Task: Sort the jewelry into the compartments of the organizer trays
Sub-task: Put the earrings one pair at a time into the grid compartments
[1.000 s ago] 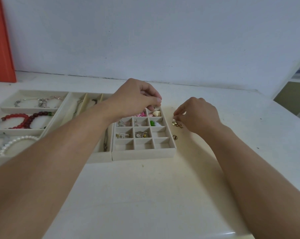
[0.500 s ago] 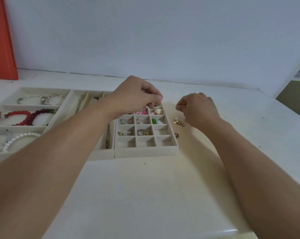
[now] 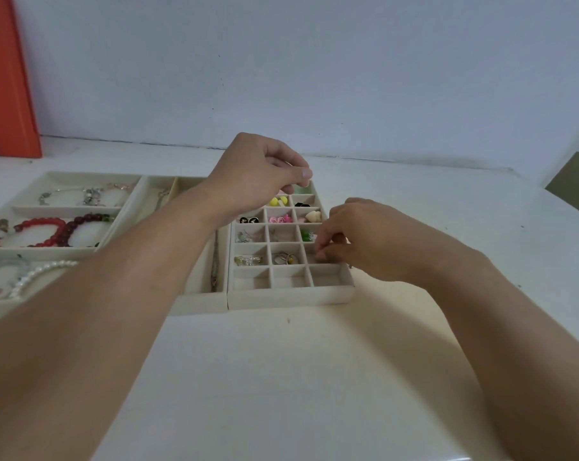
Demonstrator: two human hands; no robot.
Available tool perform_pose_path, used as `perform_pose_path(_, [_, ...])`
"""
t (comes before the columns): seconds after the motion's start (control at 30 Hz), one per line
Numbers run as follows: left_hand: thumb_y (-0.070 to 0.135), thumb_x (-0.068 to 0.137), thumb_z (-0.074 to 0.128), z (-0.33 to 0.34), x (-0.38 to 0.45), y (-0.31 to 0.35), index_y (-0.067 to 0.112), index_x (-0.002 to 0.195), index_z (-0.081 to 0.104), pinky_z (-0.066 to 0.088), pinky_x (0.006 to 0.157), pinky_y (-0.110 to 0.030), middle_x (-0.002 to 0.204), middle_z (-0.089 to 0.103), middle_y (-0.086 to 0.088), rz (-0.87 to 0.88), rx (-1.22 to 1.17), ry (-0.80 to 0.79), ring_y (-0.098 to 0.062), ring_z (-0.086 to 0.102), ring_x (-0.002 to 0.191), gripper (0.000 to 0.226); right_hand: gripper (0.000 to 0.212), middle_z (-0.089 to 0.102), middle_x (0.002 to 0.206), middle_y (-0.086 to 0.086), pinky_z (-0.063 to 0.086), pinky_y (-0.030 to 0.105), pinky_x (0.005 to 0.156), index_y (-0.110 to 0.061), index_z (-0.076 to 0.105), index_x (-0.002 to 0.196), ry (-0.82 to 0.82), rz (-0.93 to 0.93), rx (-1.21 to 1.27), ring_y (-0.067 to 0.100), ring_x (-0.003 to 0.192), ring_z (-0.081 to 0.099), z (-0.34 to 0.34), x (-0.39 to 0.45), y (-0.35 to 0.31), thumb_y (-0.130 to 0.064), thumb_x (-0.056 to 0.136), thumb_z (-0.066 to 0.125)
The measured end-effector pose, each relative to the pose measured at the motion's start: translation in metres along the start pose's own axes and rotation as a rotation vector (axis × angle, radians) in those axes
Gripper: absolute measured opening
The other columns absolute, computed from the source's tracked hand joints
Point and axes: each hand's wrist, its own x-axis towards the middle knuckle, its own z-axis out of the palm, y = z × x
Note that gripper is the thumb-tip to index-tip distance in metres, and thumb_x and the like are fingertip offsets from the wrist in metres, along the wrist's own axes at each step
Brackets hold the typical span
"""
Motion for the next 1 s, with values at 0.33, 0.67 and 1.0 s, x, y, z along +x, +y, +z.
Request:
perform_pose_path(0.33, [0.015,0.086,0.078,0.001,-0.004,0.001,0.012,0.09,0.079,0.057,0.072,-0.018,0.08,0.078,0.0,0.014,0.002,-0.055,-0.012,0.07,0.072,0.005,0.013,0.067,0.079,-0.01,0.043,0.027,0.067,-0.033,0.079,0.093,0.074,0.047,0.099,0.009,0.076,0.055,0.006,0.003,-0.005,-0.031,0.092,0.067])
perform_pose_path(0.67, [0.017,0.088,0.075,0.004,-0.003,-0.001,0.011,0.091,0.077,0.052,0.063,-0.013,0.08,0.078,0.003,-0.007,0.015,-0.081,-0.007,0.068,0.069,0.006,0.009,0.059,0.069,-0.01,0.037,0.03,0.062,-0.039,0.077,0.088,0.093,0.145,0.072,0.003,0.071,0.05,0.0,-0.004,0.004,-0.043,0.085,0.069])
perform_pose_path(1.0, [0.015,0.089,0.074,0.006,-0.004,-0.002,0.014,0.089,0.077,0.056,0.07,-0.016,0.081,0.078,0.003,-0.013,0.031,-0.09,-0.005,0.069,0.069,0.003,0.009,0.05,0.062,-0.015,0.04,0.029,0.064,-0.038,0.079,0.088,0.066,0.143,0.101,0.007,0.07,0.05,0.004,-0.001,-0.001,-0.039,0.087,0.07])
